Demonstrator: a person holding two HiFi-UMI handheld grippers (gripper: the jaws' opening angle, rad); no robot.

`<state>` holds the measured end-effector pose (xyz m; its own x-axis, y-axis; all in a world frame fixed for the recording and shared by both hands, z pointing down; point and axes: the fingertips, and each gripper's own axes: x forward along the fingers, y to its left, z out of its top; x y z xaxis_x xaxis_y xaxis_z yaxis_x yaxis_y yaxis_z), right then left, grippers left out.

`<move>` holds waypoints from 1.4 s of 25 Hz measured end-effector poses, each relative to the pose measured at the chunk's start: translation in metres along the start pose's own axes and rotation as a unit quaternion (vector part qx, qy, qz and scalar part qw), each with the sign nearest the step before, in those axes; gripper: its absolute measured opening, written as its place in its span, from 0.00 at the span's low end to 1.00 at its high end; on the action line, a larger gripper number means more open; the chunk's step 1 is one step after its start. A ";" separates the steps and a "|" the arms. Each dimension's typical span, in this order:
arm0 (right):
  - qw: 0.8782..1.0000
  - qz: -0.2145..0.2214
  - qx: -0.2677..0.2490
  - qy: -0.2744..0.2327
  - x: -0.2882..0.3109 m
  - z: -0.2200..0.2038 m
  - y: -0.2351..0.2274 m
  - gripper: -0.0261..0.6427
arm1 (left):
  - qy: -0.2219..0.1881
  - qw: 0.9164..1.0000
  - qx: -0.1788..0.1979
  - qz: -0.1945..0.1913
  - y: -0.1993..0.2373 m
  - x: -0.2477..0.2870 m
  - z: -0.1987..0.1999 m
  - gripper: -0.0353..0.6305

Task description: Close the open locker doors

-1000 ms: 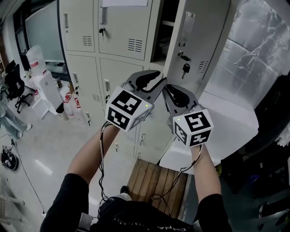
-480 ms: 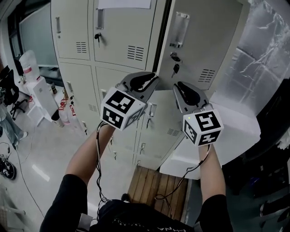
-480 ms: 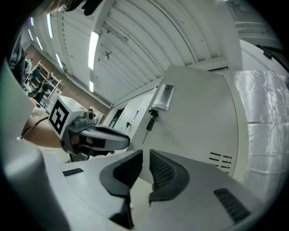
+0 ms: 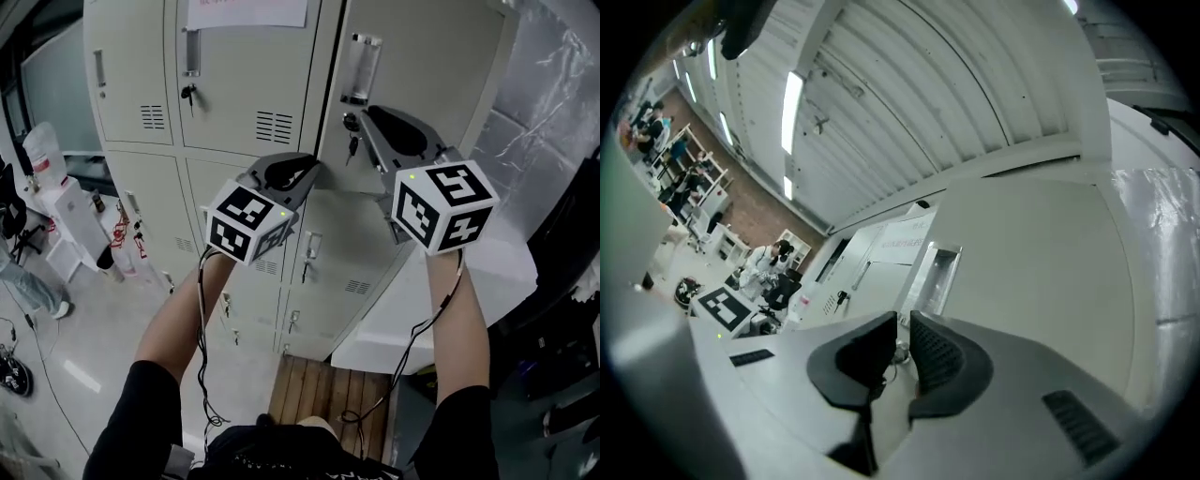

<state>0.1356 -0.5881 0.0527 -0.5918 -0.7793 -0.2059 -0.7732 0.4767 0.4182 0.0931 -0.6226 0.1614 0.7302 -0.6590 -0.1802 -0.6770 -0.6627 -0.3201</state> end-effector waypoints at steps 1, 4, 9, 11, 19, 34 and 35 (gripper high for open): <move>1.000 0.002 -0.001 0.002 0.008 0.004 -0.002 0.13 | 0.003 1.000 0.003 0.000 0.002 0.002 -0.001 0.12; 1.000 0.012 0.005 0.012 0.031 0.008 -0.007 0.13 | 0.009 1.000 0.007 0.005 0.009 0.007 -0.005 0.12; 0.999 0.020 0.017 0.028 0.052 0.001 -0.017 0.12 | 0.018 0.999 0.019 0.018 0.017 0.016 -0.008 0.12; 0.999 0.023 0.020 0.032 0.057 -0.003 -0.020 0.11 | 0.018 0.999 0.021 0.023 0.019 0.019 -0.009 0.12; 0.998 0.036 0.023 0.034 0.072 -0.012 -0.033 0.11 | 0.010 0.999 0.034 0.039 0.026 0.033 0.000 0.12; 0.998 0.038 0.024 0.047 0.073 -0.028 -0.042 0.11 | 0.031 0.998 0.024 0.039 0.030 0.062 -0.016 0.12; 0.998 0.036 0.027 0.045 0.069 -0.029 -0.043 0.11 | 0.031 0.999 0.018 0.037 0.031 0.062 -0.017 0.12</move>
<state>0.1347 -0.6748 0.0463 -0.6246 -0.7750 -0.0960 -0.7424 0.5512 0.3808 0.1160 -0.6899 0.1556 0.6702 -0.7274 -0.1476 -0.7247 -0.5984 -0.3416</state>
